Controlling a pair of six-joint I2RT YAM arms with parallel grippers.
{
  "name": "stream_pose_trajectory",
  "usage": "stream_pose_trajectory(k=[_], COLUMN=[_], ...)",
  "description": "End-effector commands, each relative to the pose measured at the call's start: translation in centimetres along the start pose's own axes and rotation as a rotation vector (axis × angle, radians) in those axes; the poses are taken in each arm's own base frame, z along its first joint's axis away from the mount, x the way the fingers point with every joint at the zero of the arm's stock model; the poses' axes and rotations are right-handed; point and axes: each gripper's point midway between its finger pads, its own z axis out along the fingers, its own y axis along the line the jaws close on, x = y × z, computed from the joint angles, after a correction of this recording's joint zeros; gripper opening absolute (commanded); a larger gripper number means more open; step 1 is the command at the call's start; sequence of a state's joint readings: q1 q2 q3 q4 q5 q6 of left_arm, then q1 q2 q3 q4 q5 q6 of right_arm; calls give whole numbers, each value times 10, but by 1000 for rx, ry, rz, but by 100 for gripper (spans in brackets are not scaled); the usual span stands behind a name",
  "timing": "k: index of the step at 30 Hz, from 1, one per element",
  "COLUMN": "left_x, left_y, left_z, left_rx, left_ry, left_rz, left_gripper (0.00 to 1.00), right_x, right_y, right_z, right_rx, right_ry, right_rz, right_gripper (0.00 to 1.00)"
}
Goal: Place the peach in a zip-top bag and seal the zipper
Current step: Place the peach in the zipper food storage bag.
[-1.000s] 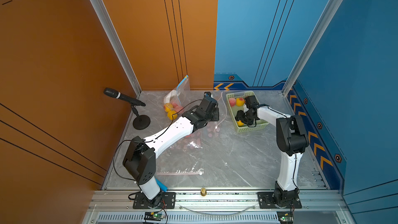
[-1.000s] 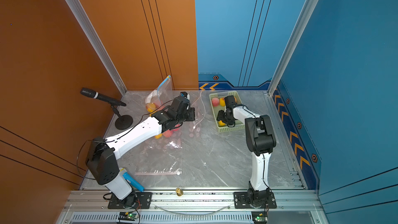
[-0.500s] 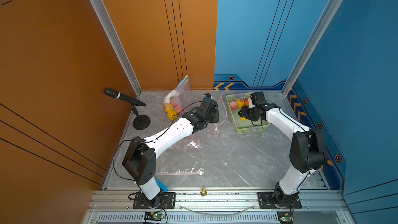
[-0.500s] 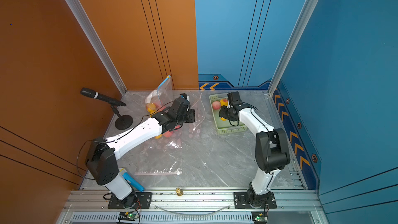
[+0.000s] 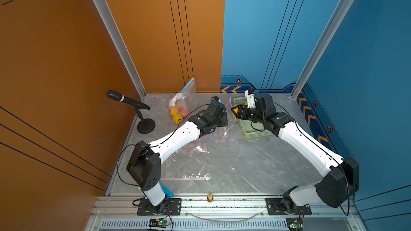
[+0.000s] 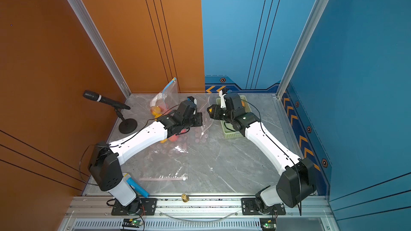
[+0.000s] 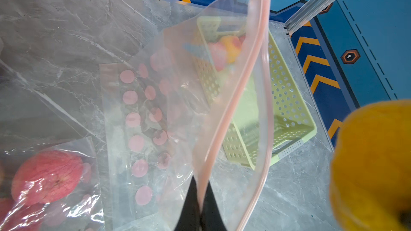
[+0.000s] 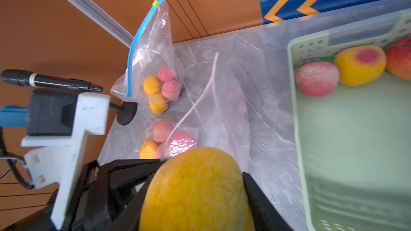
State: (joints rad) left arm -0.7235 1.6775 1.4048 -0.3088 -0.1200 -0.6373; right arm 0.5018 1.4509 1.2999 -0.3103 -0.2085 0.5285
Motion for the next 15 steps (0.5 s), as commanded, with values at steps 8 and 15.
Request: stream_pose_trajectory(k=[8, 15], left_x=[-16, -23], left_y=[-34, -46], left_z=[-31, -42], left_rx=[128, 224], left_ry=[-41, -50], left_rz=[-29, -97], left_gripper=[0, 0], right_x=[24, 34], right_y=[-18, -36], right_z=[25, 27], right_rx=[122, 235], right_ry=[43, 81], right_rz=[-1, -35], right_gripper=[38, 44])
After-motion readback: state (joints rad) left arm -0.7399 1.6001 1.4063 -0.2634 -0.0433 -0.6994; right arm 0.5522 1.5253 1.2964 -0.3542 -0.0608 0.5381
